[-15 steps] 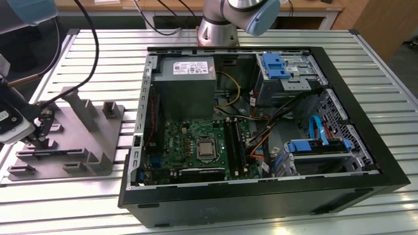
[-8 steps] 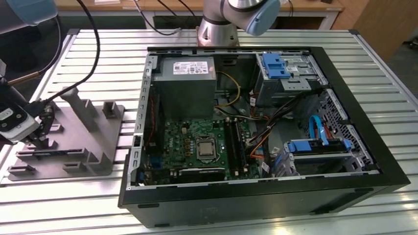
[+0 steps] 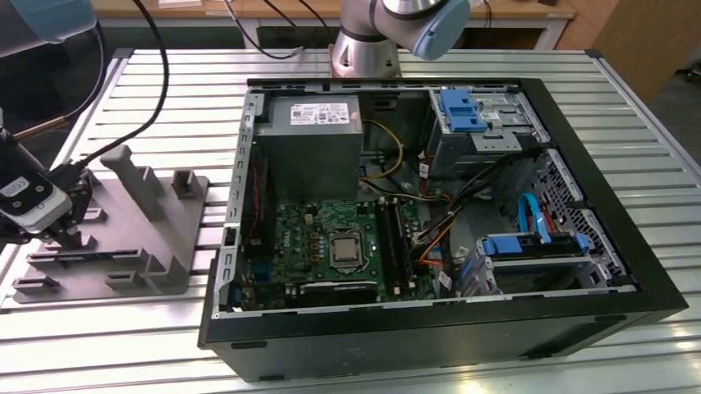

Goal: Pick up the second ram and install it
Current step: 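Pick up the second ram and move it above second insertion slot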

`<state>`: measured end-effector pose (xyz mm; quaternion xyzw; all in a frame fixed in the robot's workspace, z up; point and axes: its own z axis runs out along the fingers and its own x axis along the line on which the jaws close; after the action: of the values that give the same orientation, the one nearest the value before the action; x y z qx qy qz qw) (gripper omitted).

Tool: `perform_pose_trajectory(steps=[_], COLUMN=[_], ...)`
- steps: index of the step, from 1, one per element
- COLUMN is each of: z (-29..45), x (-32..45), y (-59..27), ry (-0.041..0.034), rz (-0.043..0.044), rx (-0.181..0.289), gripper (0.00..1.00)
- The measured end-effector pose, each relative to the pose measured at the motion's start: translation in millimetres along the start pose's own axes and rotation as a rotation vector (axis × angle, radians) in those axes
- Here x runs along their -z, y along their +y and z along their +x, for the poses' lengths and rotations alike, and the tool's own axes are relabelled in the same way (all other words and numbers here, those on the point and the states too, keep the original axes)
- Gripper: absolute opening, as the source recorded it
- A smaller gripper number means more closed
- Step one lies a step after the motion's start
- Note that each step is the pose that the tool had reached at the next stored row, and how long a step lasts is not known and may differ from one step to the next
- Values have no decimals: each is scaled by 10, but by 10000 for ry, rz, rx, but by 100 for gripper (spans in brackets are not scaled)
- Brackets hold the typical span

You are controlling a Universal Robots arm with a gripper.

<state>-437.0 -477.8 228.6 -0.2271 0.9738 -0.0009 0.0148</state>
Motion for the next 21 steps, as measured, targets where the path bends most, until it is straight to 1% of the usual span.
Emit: perform_pose_trajectory(steps=[21], z=[0], x=[-2], y=[0], ry=[-19], rz=[-63], rx=[2226], gripper=[10])
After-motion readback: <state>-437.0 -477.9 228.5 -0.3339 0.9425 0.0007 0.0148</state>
